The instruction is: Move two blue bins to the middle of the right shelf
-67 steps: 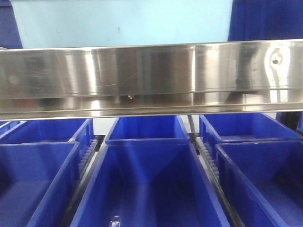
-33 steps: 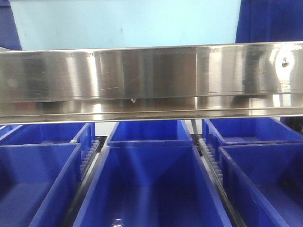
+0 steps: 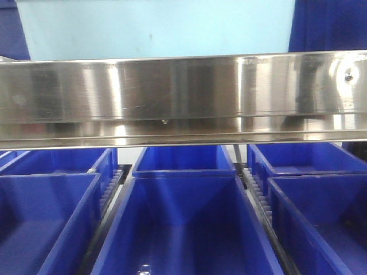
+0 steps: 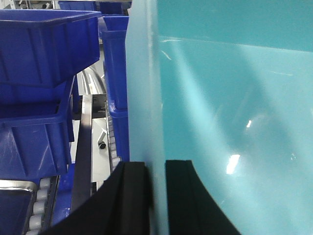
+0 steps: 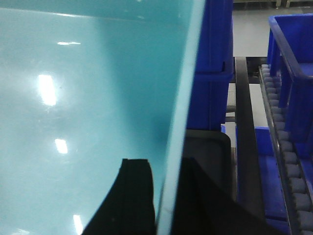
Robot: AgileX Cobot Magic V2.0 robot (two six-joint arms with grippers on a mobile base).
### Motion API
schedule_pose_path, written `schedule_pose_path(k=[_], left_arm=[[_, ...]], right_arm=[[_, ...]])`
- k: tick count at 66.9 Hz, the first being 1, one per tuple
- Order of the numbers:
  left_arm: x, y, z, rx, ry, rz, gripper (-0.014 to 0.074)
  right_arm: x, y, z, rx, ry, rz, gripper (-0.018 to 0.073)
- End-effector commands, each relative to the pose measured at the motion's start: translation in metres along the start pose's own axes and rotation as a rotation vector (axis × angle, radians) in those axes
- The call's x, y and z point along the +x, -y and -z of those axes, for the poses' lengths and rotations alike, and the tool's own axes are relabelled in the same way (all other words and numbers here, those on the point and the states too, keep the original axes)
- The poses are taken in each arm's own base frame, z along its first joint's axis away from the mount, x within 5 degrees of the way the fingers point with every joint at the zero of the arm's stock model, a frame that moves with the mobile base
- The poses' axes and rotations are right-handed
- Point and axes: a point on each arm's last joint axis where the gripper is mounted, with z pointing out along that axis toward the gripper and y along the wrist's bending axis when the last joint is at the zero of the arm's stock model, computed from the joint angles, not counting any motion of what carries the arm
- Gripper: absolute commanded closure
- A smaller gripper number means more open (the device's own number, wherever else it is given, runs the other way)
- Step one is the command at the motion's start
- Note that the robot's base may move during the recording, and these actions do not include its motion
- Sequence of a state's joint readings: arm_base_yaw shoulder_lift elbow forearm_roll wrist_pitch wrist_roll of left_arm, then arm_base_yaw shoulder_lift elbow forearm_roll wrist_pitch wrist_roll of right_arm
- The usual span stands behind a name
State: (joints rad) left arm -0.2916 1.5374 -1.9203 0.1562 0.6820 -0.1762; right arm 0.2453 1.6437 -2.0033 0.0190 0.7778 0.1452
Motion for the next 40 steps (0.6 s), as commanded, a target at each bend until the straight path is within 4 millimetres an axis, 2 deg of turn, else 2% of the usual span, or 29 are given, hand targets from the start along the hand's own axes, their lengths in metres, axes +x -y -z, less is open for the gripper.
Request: schedule_pose_path(k=[1,40], left_arm=[[-0.0144,0.0069,0.0108,0.060,0.099,0.050,0.0707],[-0.0144,0.0069,0.0108,0.060,0.099,0.050,0.0707]], right_arm=[[-0.0078,-0.0064,0.0064,-0.045,0.060,-0.010,0.0727],[-0.0078,-0.0064,0.0064,-0.045,0.060,-0.010,0.0727]])
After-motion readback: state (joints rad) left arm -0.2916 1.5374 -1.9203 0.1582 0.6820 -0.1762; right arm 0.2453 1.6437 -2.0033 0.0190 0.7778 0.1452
